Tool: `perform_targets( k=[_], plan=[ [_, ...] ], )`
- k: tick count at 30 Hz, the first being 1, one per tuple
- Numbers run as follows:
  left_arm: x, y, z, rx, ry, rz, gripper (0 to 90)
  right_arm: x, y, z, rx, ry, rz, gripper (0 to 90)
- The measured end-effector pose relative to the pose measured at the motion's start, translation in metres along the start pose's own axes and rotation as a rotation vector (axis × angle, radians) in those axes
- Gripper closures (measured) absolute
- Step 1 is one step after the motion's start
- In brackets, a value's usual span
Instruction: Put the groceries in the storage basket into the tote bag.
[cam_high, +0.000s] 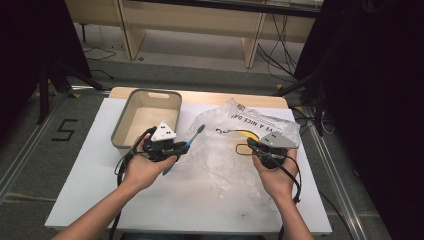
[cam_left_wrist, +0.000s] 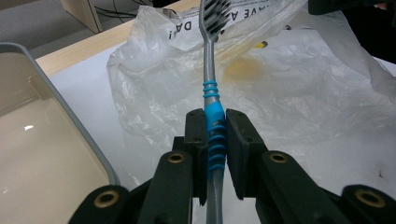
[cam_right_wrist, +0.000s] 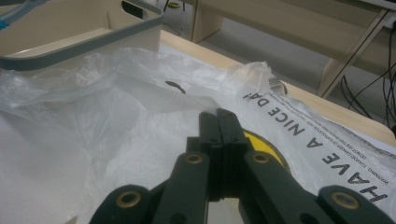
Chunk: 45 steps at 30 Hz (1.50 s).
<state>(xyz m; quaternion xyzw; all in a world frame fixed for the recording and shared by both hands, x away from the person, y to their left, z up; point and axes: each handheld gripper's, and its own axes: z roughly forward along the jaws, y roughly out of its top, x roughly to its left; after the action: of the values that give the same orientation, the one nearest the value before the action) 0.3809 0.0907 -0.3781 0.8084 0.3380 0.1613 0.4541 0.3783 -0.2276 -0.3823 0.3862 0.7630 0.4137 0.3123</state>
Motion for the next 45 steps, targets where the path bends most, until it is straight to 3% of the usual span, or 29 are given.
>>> perform_targets(
  k=[32,45],
  plan=[
    [-0.026,0.001,0.013,0.029,-0.057,0.055,78.8,0.001,0.001,0.000,-0.003,0.002,-0.001,90.0],
    [-0.043,0.001,0.025,0.052,-0.095,0.084,78.8,0.001,0.001,-0.001,-0.003,0.004,0.000,90.0]
  ],
)
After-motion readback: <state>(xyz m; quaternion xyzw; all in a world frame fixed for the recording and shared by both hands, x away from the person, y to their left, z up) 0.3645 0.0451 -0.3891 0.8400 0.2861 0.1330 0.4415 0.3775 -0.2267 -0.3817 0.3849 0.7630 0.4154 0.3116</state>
